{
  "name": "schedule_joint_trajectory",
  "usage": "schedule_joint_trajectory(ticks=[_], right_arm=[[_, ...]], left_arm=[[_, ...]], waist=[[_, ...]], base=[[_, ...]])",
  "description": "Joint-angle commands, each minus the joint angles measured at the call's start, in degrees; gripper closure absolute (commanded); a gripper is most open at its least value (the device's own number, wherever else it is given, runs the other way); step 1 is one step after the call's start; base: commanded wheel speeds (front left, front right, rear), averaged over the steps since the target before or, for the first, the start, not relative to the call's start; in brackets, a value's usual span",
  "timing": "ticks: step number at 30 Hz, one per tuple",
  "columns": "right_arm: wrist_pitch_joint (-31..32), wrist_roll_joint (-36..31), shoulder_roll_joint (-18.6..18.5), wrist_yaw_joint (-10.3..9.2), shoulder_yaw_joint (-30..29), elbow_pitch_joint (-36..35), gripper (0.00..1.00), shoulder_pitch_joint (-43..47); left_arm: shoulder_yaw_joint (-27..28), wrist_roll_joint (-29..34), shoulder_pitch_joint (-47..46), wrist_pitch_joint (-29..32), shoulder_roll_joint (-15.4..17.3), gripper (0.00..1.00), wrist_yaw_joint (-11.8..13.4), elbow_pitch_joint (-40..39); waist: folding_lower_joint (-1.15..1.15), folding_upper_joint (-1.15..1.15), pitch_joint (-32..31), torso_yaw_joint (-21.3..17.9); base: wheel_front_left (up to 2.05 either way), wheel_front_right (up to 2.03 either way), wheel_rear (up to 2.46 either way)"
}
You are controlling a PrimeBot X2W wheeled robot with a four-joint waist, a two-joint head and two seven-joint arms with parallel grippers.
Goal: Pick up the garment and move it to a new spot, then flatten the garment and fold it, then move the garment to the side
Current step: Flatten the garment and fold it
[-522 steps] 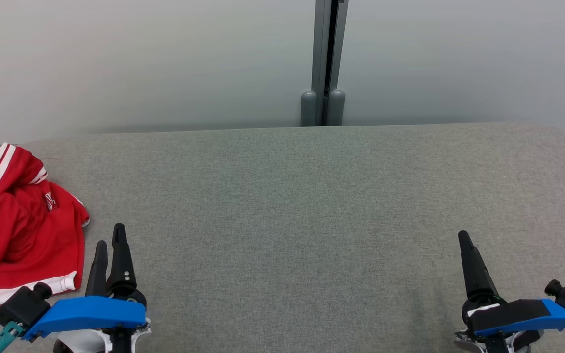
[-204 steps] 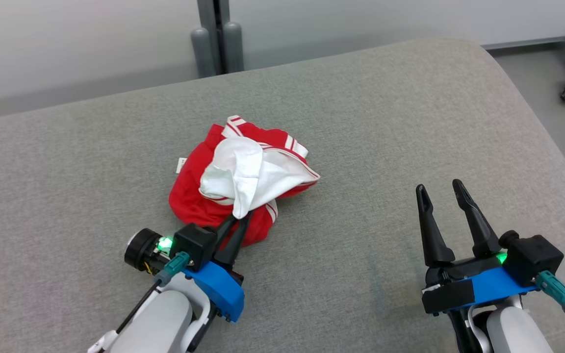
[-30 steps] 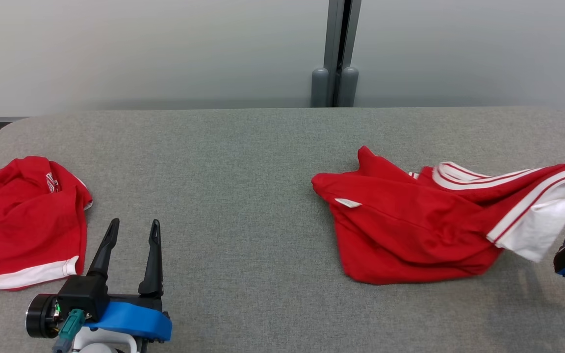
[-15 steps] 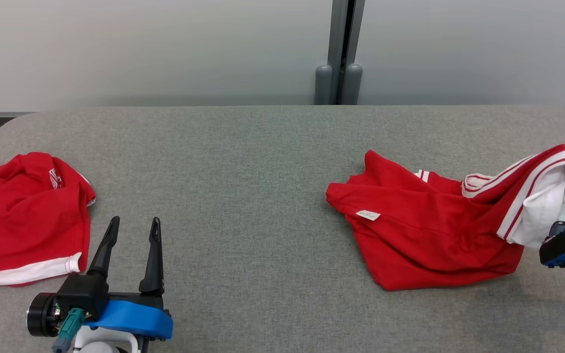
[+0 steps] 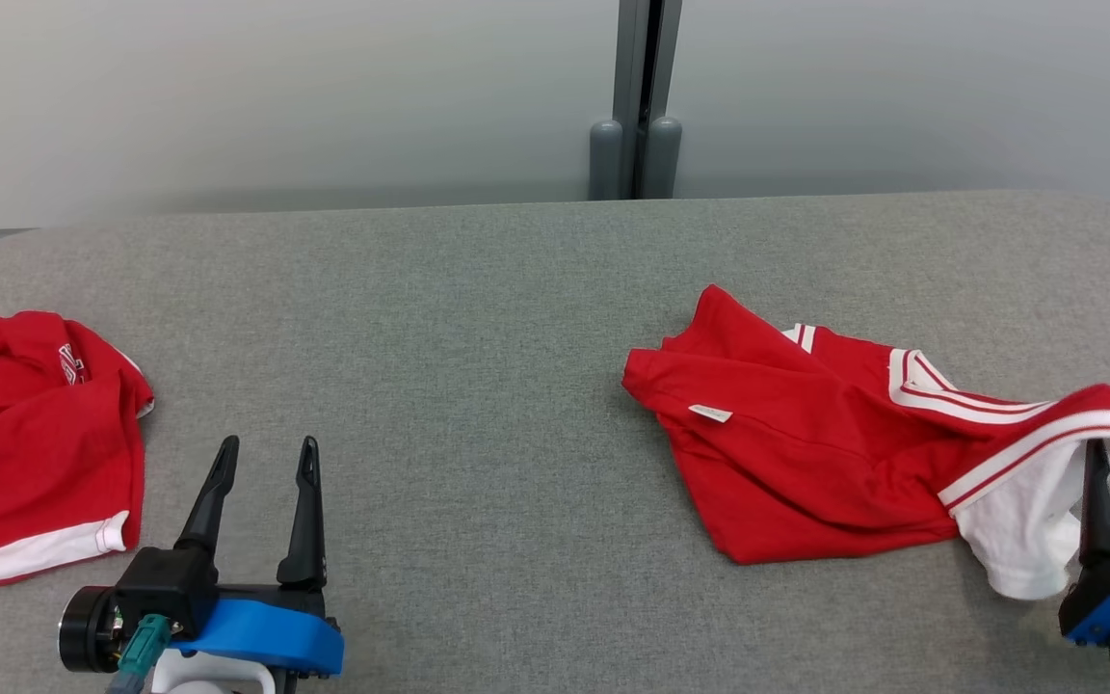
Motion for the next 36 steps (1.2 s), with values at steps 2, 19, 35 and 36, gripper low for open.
schedule_joint_trajectory(ticks=[2, 19, 35, 36], right_arm=[[-0.3, -0.8, 0.9, 0.01, -0.4, 0.5, 0.00, 2.9], [-0.3, -1.2, 5.8, 0.01, 1.6, -10.5, 0.00, 12.5], [-0.3, 1.1, 8.3, 0.01, 18.7, -20.2, 0.00, 9.6], [-0.3, 1.2, 8.4, 0.01, 19.3, -19.6, 0.00, 9.9]], left_arm=[[-0.2, 0.1, -0.7, -0.2, -0.2, 0.00, -0.1, 0.1], [-0.9, -0.5, -0.3, -0.2, -0.2, 0.00, -0.1, 0.8], [-1.4, -0.4, 0.5, -0.2, -0.1, 0.00, -0.1, 1.2], [-1.5, -0.4, 0.5, -0.2, -0.1, 0.00, -0.1, 1.2]], waist=[[0.00, 0.00, 0.1, -0.5], [0.00, 0.00, -0.7, -1.5], [0.00, 0.00, -2.3, 0.4], [0.00, 0.00, -2.4, 0.5]], base=[[0.00, 0.00, 0.00], [0.00, 0.00, 0.00], [0.00, 0.00, 0.00], [0.00, 0.00, 0.00]])
